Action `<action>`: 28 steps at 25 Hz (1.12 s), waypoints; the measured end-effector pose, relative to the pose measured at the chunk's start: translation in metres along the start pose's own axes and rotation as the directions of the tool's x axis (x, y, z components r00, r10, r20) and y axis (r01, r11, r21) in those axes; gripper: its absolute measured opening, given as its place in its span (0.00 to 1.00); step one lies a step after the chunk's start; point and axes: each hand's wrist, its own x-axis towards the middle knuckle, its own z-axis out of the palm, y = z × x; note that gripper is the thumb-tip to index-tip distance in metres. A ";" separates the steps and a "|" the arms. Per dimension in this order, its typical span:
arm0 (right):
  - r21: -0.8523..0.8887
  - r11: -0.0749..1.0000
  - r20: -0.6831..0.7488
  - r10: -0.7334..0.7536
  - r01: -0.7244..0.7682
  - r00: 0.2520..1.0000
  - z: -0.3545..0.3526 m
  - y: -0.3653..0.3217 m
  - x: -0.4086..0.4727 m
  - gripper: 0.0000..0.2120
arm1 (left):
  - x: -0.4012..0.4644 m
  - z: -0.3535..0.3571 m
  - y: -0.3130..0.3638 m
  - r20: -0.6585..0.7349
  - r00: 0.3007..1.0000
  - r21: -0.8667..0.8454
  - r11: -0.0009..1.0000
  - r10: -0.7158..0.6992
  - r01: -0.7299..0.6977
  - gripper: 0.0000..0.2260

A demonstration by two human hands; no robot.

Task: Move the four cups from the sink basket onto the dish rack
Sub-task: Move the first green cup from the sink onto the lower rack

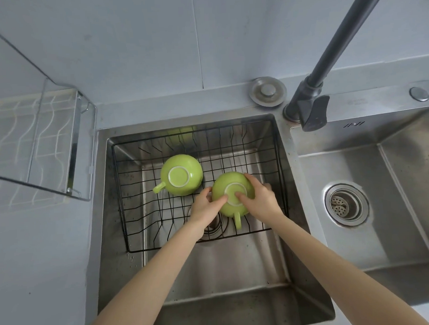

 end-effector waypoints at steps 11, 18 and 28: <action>0.022 0.995 -0.038 -0.097 0.098 0.995 -0.006 -0.036 -0.081 0.28 | -0.085 -0.054 -0.006 0.106 0.968 -0.042 0.974 0.227 -0.224 0.26; 0.005 0.978 -0.057 -0.209 0.210 0.976 0.011 -0.063 -0.141 0.27 | -0.148 -0.096 -0.023 0.114 0.893 0.149 0.881 0.436 -0.449 0.30; -0.044 0.938 -0.054 -0.347 0.345 0.936 0.071 -0.110 -0.195 0.30 | -0.187 -0.181 -0.055 0.095 0.858 0.254 0.821 0.505 -0.511 0.31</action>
